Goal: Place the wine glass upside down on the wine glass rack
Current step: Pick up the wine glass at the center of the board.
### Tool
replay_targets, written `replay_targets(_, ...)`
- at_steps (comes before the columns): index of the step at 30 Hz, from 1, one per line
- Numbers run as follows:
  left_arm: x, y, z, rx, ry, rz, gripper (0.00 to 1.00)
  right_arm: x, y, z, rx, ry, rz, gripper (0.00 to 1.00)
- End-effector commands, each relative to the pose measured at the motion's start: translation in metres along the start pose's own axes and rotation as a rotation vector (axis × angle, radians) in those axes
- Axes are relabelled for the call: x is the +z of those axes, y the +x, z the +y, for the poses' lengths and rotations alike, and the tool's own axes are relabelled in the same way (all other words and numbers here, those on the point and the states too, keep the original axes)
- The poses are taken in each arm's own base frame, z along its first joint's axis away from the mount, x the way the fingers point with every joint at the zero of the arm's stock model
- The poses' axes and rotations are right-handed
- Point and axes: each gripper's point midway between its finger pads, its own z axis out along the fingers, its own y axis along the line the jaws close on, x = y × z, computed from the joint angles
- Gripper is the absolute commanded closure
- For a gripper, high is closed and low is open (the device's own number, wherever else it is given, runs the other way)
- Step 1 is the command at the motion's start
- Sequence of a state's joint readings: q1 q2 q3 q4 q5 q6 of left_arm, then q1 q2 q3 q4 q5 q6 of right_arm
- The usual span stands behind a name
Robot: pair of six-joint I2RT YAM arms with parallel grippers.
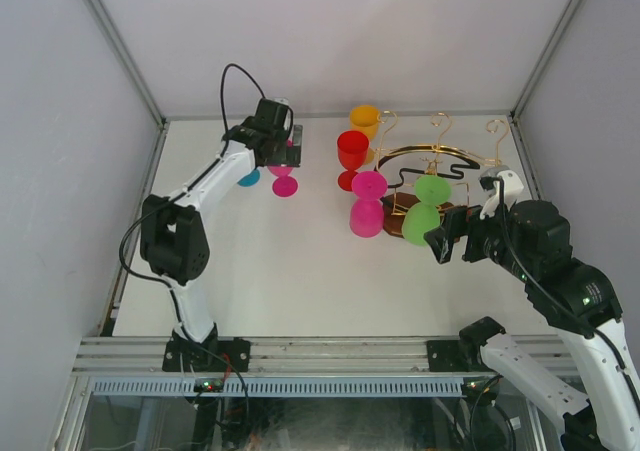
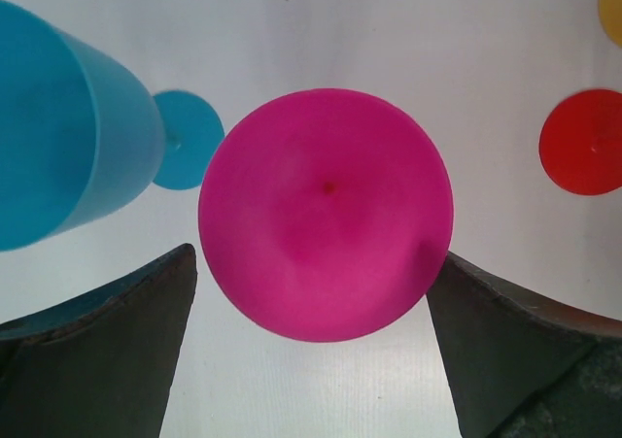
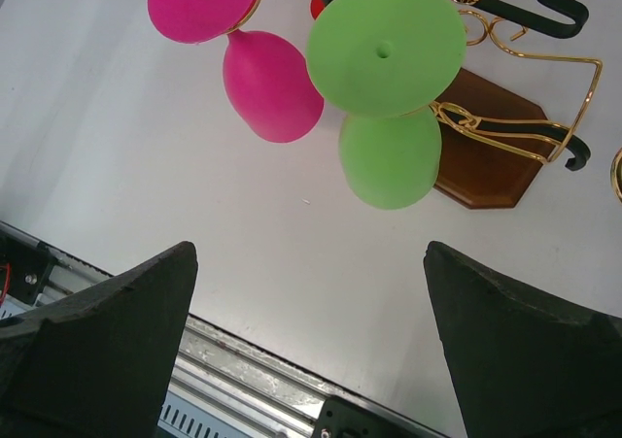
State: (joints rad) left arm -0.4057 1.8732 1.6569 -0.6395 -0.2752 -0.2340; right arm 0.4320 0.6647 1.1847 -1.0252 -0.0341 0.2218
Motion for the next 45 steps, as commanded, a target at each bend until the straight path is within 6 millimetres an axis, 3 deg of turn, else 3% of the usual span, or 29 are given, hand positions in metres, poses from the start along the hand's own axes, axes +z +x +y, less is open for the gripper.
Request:
replay_targets(1, 0.000, -0.028, -0.004, 0.005, 0.033, -0.050, 0.00, 0.000, -0.001, 0.000, -0.015, -0.007, -0.006, 0.00)
replay_targets(15, 0.018, -0.041, -0.006, 0.012, 0.059, -0.047, 0.00, -0.004, -0.001, -0.001, -0.014, -0.002, -0.016, 0.00)
replay_targets(21, 0.015, -0.039, -0.009, 0.003, 0.076, -0.050, 0.14, -0.007, -0.005, -0.006, -0.018, 0.025, -0.042, 0.00)
replay_targets(25, 0.000, -0.037, -0.006, -0.012, 0.091, -0.074, 0.20, -0.010, -0.012, -0.009, -0.038, 0.041, -0.074, 0.02)
replay_targets(35, -0.050, -0.017, -0.004, -0.041, 0.118, -0.119, 0.21, -0.021, -0.036, -0.003, -0.132, 0.013, -0.121, 0.05)
replay_targets(45, -0.113, 0.036, -0.006, -0.032, 0.179, -0.141, 0.22, -0.011, -0.054, 0.018, -0.193, -0.080, -0.023, 0.06)
